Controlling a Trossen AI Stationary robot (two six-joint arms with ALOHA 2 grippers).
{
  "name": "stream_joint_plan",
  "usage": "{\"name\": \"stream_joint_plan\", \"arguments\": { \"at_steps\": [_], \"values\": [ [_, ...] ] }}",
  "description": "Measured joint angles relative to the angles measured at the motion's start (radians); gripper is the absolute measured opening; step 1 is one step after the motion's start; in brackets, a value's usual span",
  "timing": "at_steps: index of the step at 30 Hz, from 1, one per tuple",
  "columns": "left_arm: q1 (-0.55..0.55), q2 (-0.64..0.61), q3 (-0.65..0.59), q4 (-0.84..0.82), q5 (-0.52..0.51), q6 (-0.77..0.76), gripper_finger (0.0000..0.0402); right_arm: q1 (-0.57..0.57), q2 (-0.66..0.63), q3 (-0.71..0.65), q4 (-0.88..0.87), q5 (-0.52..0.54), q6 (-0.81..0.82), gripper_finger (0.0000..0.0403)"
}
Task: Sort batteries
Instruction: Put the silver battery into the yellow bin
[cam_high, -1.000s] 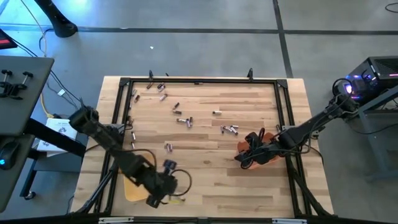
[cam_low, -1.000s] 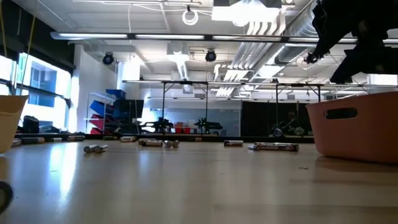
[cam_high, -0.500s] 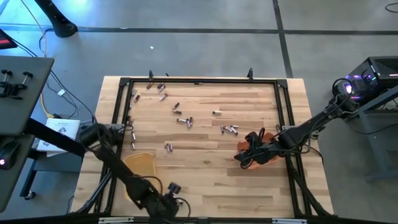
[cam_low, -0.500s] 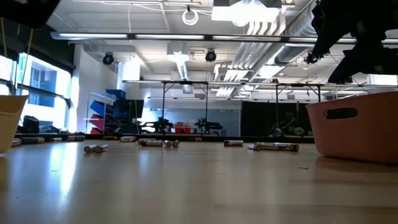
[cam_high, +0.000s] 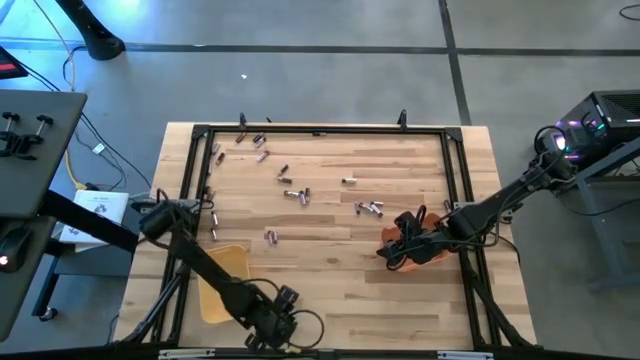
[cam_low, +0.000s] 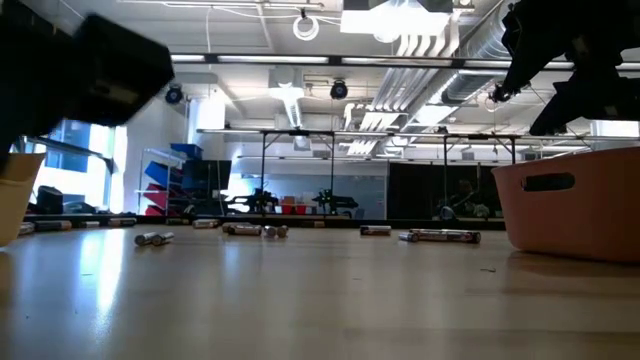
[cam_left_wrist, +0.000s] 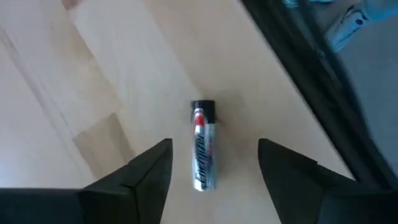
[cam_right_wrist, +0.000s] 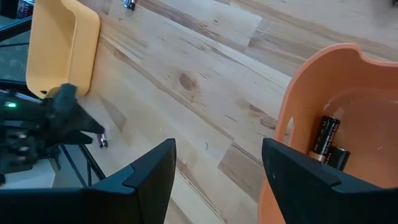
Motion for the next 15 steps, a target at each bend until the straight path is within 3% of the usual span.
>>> {"name": "stream_joint_plan", "arguments": {
  "at_steps": [2, 4, 6, 8, 10, 15],
  "values": [
    [0.011, 0.022, 0.0, 0.02, 0.001, 0.002, 0.0223, 0.0, 0.0, 0.0, -0.002, 0.004, 0.0, 0.0232],
    [0.027, 0.042, 0.004, 0.023, 0.005, -0.007, 0.0189, 0.0, 0.0, 0.0, -0.003, 0.012, 0.0, 0.0232],
    [0.044, 0.067, 0.006, 0.022, 0.028, -0.036, 0.0125, 0.0, 0.0, 0.0, -0.004, 0.014, 0.0, 0.0232],
    [0.07, 0.087, 0.008, 0.019, 0.119, -0.064, 0.0046, 0.0, 0.0, 0.0, -0.003, 0.014, 0.003, 0.0232],
    [0.09, 0.09, 0.008, 0.019, 0.154, -0.101, 0.0034, 0.0, 0.0, 0.0, -0.002, 0.014, 0.004, 0.0232],
    [0.12, 0.03, -0.001, 0.019, 0.1, -0.069, 0.0034, 0.0, 0.0, 0.0, 0.0, 0.014, 0.003, 0.0232]
  ]
}}
